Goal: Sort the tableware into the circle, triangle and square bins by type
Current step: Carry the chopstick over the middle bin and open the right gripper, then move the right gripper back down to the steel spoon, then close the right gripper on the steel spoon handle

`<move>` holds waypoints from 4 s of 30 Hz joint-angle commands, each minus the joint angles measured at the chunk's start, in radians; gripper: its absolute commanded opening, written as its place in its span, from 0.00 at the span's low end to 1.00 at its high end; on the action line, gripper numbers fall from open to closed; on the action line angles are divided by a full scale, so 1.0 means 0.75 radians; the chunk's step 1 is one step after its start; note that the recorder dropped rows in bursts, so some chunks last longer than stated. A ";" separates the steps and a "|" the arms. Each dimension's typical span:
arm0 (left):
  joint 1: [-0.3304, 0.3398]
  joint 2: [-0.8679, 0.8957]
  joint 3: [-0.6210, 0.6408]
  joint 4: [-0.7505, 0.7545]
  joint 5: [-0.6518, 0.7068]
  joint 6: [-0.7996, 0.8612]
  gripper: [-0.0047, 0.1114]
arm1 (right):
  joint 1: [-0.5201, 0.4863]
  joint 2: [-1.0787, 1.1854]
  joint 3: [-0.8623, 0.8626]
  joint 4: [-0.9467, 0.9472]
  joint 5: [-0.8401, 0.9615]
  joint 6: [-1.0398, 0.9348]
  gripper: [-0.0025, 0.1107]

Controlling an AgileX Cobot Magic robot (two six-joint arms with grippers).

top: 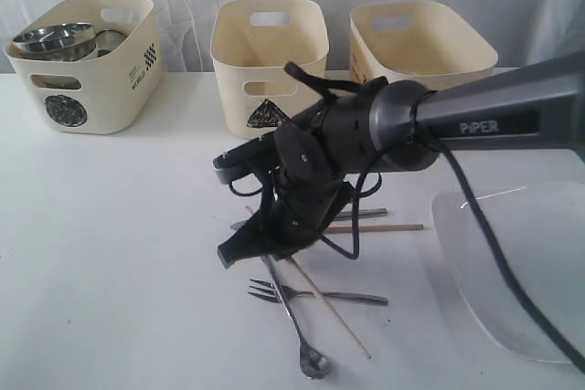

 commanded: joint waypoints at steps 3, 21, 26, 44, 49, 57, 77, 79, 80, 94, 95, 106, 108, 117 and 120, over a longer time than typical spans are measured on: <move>0.002 -0.007 0.005 -0.009 -0.005 -0.010 0.04 | -0.018 -0.260 0.054 0.027 -0.192 0.005 0.02; 0.002 -0.007 0.005 -0.009 -0.005 -0.007 0.04 | -0.418 -0.415 0.223 0.347 -1.546 0.292 0.02; 0.002 -0.007 0.005 -0.009 -0.005 -0.007 0.04 | -0.500 -0.271 0.109 0.349 -1.626 0.425 0.02; 0.002 -0.007 0.005 -0.009 -0.005 -0.007 0.04 | -0.520 0.324 -0.701 0.082 -1.327 0.429 0.10; 0.002 -0.007 0.005 -0.009 -0.005 -0.004 0.04 | -0.520 0.410 -0.812 -0.132 -1.288 0.501 0.34; 0.002 -0.007 0.005 -0.009 -0.005 -0.004 0.04 | -0.520 0.302 -0.710 -0.359 -1.130 0.642 0.31; 0.002 -0.007 0.005 -0.009 -0.005 -0.004 0.04 | -0.059 -0.243 0.010 0.040 0.262 -0.260 0.39; 0.002 -0.007 0.005 -0.009 -0.005 -0.004 0.04 | -0.032 -0.245 0.045 0.050 0.281 -0.265 0.40; 0.002 -0.007 0.005 -0.009 -0.005 -0.004 0.04 | -0.013 -0.246 0.085 0.080 0.281 -0.265 0.40; 0.002 -0.007 0.005 -0.009 -0.005 -0.004 0.04 | 0.142 -0.246 0.263 0.202 0.180 -0.263 0.40; 0.002 -0.007 0.005 -0.009 -0.005 -0.004 0.04 | 0.142 -0.246 0.263 0.202 0.169 -0.263 0.40; 0.002 -0.007 0.005 -0.009 -0.005 -0.004 0.04 | 0.142 -0.164 0.268 0.192 0.102 -0.263 0.40; 0.002 -0.007 0.005 -0.009 -0.005 -0.004 0.04 | 0.142 -0.150 0.287 0.192 0.078 -0.263 0.40; 0.002 -0.007 0.005 -0.009 -0.005 -0.004 0.04 | 0.142 -0.114 0.359 0.195 -0.010 -0.234 0.32; 0.002 -0.007 0.005 -0.009 -0.005 -0.004 0.04 | 0.142 -0.120 0.359 0.198 -0.055 -0.218 0.17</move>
